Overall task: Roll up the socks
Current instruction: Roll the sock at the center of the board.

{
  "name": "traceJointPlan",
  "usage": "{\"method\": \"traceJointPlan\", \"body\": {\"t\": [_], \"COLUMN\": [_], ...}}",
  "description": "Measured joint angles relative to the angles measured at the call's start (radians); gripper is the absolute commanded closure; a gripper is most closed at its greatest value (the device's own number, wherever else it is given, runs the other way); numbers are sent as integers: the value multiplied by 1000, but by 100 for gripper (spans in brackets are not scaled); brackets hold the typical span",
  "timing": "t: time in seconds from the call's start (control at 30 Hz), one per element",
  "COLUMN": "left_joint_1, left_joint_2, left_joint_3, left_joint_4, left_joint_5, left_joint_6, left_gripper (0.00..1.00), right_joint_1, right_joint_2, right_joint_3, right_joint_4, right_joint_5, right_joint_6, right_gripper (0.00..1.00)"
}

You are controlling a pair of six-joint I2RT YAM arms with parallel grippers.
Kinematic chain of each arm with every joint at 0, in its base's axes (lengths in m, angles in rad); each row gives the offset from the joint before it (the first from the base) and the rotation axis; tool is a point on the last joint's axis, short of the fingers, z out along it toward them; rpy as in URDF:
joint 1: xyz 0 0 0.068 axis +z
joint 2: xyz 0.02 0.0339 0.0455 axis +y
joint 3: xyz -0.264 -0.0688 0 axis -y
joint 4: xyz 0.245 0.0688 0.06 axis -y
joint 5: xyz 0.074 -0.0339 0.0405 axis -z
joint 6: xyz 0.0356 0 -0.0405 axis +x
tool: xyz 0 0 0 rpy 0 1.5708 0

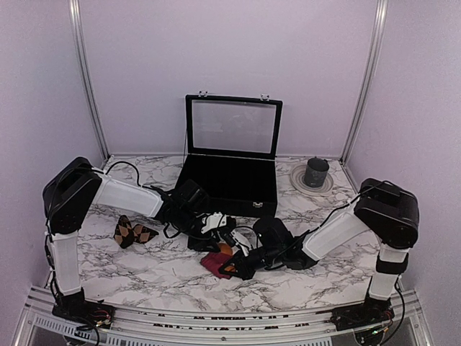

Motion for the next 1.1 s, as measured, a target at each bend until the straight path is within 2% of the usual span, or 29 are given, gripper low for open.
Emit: {"method": "traceJointPlan", "body": {"t": [0.1, 0.13, 0.17, 0.2, 0.23, 0.5, 0.73, 0.93, 1.03, 1.1], "left_joint_1": [6, 8, 10, 12, 15, 63, 134, 53, -15, -54], "left_joint_2": [-1, -2, -3, -5, -8, -113, -313, -385, -389, -381], "left_joint_3": [-1, -1, -2, -3, -7, -76, -211, -251, -319, -350], "left_joint_4": [2, 3, 3, 6, 7, 16, 84, 61, 58, 51], "left_joint_5": [0, -2, -3, -3, -3, 18, 74, 126, 114, 96], "left_joint_6": [-13, -18, -23, -24, -30, -34, 18, 146, 223, 258], "left_gripper": [52, 36, 14, 2, 1, 1, 2, 6, 13, 14], "right_joint_1": [-3, -5, -5, -6, -6, -19, -24, -61, -90, -97], "right_joint_2": [18, 24, 29, 34, 38, 43, 43, 59, 78, 87], "right_joint_3": [2, 3, 4, 6, 8, -5, 18, 45, 56, 67], "right_joint_4": [24, 32, 40, 43, 47, 72, 26, -21, -22, -30], "right_joint_5": [-24, -31, -39, -45, -52, -59, -70, -130, -185, -208], "right_joint_6": [56, 73, 85, 100, 120, 209, 238, 316, 360, 380], "right_gripper": [100, 100, 100, 100, 100, 100, 100, 100, 100, 100]}}
